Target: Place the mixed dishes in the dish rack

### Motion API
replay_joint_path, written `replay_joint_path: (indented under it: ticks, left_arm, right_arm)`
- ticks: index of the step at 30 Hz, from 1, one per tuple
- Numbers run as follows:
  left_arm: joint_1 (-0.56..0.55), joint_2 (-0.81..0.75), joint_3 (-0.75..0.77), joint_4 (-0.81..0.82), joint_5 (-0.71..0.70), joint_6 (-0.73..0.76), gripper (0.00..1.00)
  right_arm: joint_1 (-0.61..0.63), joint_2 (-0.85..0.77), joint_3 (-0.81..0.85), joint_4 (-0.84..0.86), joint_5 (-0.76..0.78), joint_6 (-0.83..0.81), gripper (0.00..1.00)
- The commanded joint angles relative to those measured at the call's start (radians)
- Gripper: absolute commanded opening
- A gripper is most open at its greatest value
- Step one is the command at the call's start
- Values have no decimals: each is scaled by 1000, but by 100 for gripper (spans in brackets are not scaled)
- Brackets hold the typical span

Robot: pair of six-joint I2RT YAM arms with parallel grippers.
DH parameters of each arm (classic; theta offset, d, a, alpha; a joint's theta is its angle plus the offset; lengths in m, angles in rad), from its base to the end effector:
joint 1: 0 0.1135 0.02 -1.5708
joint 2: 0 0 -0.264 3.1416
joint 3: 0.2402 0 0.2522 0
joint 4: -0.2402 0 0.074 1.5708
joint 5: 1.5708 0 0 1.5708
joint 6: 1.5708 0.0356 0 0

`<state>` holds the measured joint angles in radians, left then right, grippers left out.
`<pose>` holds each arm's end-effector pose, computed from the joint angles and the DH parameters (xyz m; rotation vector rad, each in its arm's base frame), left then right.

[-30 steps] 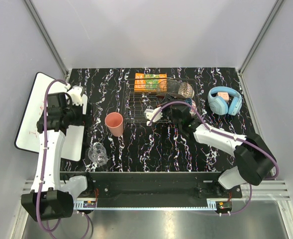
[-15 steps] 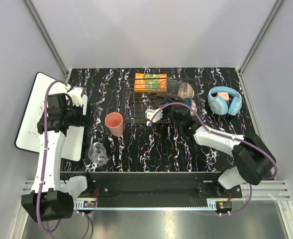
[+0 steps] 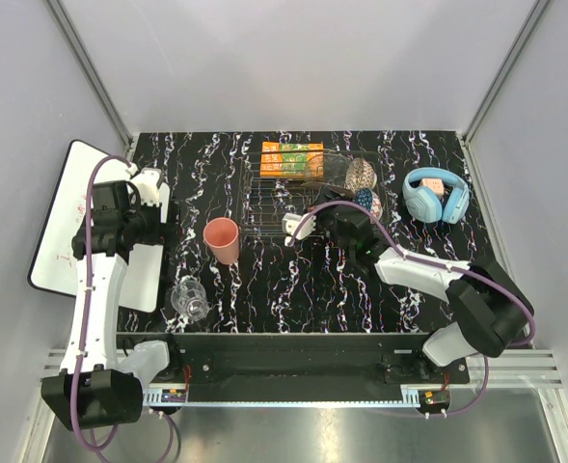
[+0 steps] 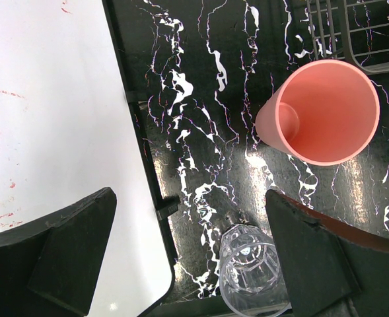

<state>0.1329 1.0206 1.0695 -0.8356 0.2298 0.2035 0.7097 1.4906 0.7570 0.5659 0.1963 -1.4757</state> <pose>0.1997 0.0185 0.3335 0.1935 2.3258 -0.1039 0.2536 0.2087 0.2390 -1.5173 0.9536 -0.7270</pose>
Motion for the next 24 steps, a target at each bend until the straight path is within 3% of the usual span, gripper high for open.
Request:
replay_joint_path:
  ticks: [1,10,24]
  left_arm:
    - [5,-10,4,46,-14,10,99]
    - [7,-4,12,47,0,-6,99]
    - [8,-4,24,46,-4,-6,99]
  right_arm:
    - [-10,-56,79,-69,5,-63,0]
    - [4,-179,154,-176,-9,-130,0]
    - [20,-196,67,-219,-15,-84,0]
